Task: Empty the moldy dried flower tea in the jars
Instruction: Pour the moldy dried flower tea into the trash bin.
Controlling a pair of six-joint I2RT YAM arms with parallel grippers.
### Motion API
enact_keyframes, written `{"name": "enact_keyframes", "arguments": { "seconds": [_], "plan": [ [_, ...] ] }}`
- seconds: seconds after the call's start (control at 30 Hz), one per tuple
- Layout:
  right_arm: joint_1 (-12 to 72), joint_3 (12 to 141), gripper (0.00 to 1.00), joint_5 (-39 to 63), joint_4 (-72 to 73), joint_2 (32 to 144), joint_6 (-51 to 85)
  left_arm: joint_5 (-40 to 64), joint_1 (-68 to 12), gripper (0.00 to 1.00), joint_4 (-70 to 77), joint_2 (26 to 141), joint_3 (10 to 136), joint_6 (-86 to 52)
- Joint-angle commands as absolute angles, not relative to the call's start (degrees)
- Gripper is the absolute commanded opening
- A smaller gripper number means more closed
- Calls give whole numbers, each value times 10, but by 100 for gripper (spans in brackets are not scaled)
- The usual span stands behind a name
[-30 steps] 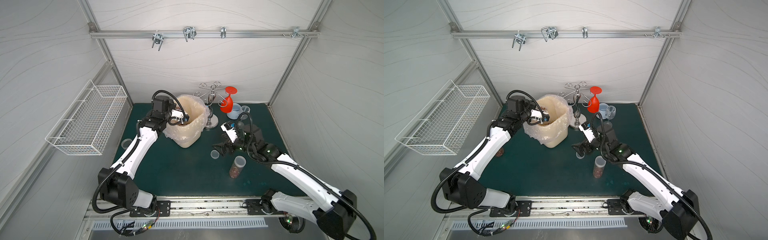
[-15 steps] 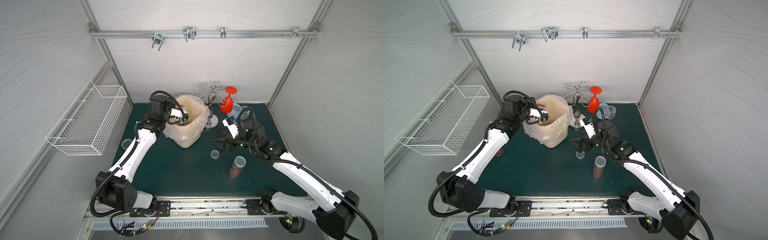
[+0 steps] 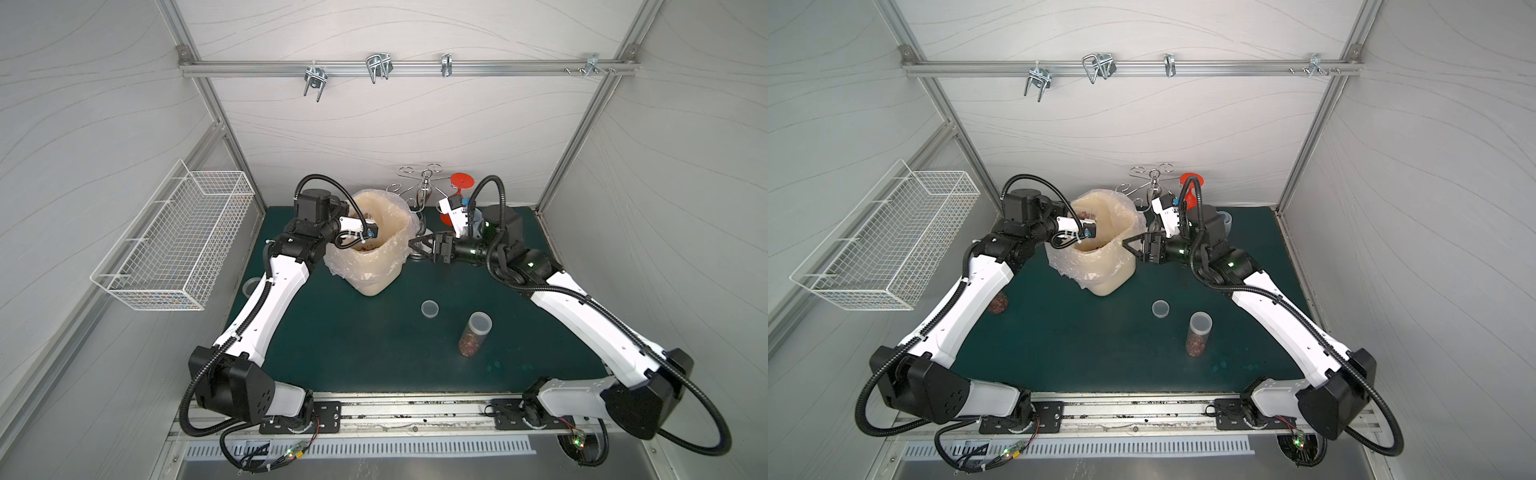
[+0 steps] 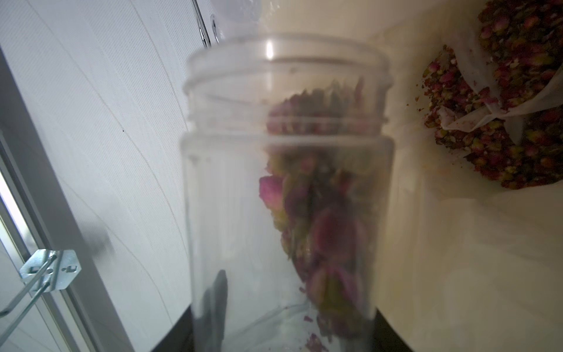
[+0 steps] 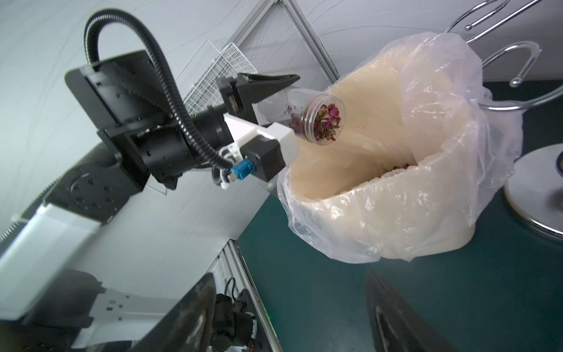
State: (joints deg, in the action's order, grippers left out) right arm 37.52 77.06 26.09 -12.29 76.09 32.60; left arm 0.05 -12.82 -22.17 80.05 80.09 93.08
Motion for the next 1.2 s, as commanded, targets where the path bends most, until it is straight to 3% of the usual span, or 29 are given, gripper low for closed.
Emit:
{"name": "enact_keyframes", "arguments": {
  "seconds": [0.0, 0.47, 1.17],
  "plan": [
    [369, 816, 72, 280, -101, 799, 401, 72, -116, 6, -239, 793, 837, 849],
    [367, 955, 49, 330, -76, 946, 515, 131, -112, 7, -195, 772, 803, 808],
    [394, 1019, 37, 350, -38, 1016, 570, 135, -112, 6, -195, 766, 795, 814]
  ]
}}
